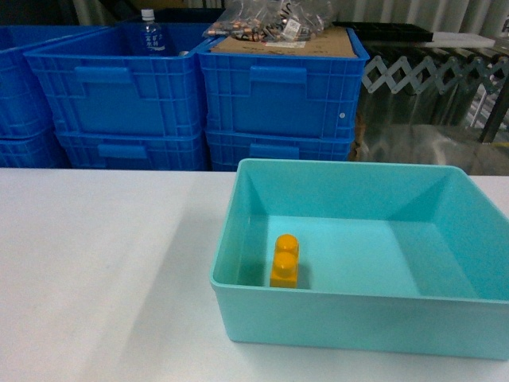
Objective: Pick red block from blue box to shelf
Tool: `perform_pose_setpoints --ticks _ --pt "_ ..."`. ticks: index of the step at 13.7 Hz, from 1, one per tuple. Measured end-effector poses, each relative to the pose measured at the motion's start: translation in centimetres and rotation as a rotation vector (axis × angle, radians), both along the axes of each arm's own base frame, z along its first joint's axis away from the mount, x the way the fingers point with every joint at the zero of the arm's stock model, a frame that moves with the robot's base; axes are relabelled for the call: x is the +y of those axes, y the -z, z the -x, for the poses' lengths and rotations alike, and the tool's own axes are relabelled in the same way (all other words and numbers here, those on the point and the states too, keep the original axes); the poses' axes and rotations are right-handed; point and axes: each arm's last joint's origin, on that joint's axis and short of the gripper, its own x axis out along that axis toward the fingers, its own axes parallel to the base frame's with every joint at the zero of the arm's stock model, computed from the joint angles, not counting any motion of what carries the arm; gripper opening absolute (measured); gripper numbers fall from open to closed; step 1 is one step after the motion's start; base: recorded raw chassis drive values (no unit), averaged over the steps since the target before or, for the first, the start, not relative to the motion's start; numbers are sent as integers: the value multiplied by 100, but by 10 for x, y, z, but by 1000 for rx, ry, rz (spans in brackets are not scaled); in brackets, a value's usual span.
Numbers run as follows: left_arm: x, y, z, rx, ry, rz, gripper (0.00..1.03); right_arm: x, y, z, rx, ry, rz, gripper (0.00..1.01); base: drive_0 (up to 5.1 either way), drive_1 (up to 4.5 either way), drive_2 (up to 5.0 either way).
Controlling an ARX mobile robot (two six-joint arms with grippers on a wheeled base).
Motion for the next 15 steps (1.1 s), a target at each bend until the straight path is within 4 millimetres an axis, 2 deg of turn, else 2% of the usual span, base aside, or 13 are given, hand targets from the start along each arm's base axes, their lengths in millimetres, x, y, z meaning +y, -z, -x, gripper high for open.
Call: perform_pose_setpoints --ticks 5,8,15 --pt "0 0 0 0 0 0 98 0 0 0 0 0 0 28 0 0 0" --pt "0 0 0 -1 0 0 98 0 0 0 -3 0 0 28 0 -342 342" --pt "0 0 0 1 -2 0 98 0 0 0 -1 0 0 28 -125 -125 -125"
